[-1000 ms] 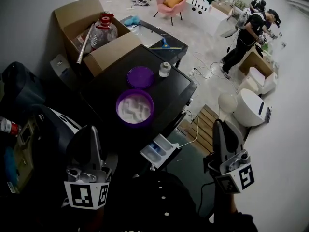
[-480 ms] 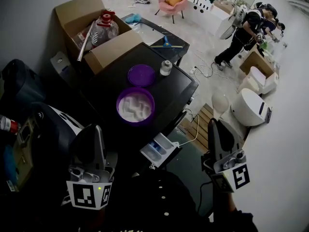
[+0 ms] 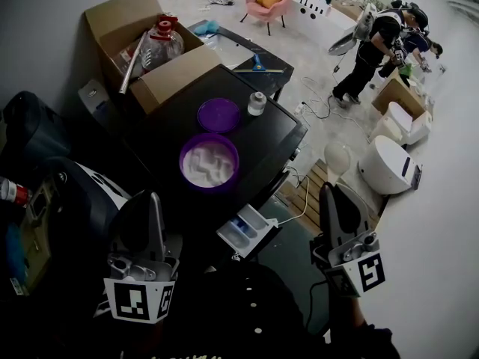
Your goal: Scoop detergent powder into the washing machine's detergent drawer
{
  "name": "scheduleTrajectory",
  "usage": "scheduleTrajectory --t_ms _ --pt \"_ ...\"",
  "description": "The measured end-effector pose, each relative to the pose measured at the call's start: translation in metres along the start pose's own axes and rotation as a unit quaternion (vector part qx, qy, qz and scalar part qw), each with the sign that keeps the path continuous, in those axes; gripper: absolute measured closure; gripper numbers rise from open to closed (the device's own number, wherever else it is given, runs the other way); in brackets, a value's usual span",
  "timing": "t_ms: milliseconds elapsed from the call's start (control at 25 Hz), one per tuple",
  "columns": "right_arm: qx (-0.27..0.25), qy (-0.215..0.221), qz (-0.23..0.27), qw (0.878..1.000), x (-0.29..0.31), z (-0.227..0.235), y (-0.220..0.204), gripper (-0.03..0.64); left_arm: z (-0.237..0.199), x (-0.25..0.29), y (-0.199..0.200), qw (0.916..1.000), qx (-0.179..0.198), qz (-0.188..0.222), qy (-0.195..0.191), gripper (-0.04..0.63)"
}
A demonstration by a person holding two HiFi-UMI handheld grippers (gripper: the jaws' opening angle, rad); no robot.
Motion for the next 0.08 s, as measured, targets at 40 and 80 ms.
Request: scheduleTrajectory --t_ms 40,80 --pt "-0.001 0.000 0.000 1.000 -0.0003 -0.0002 -0.0004 0.584 0.0006 0.0003 -0.0003 1.0000 0.000 0.000 -0.002 0.588" --pt "-0.001 0.000 -0.001 1.000 -0.0005 -0.0005 -0.0007 0.584 0.0011 0.0005 -0.0005 1.0000 0.000 0.000 -0.003 0.588"
Point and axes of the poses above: the fingertips, and each gripper's own axes: x forward along the fingers, z to its right, y out of its top, the point moved 10 cm from there along -x, backward along the fingers, and after that the axes turned 6 degrees about -y, right-handed, at the moved point
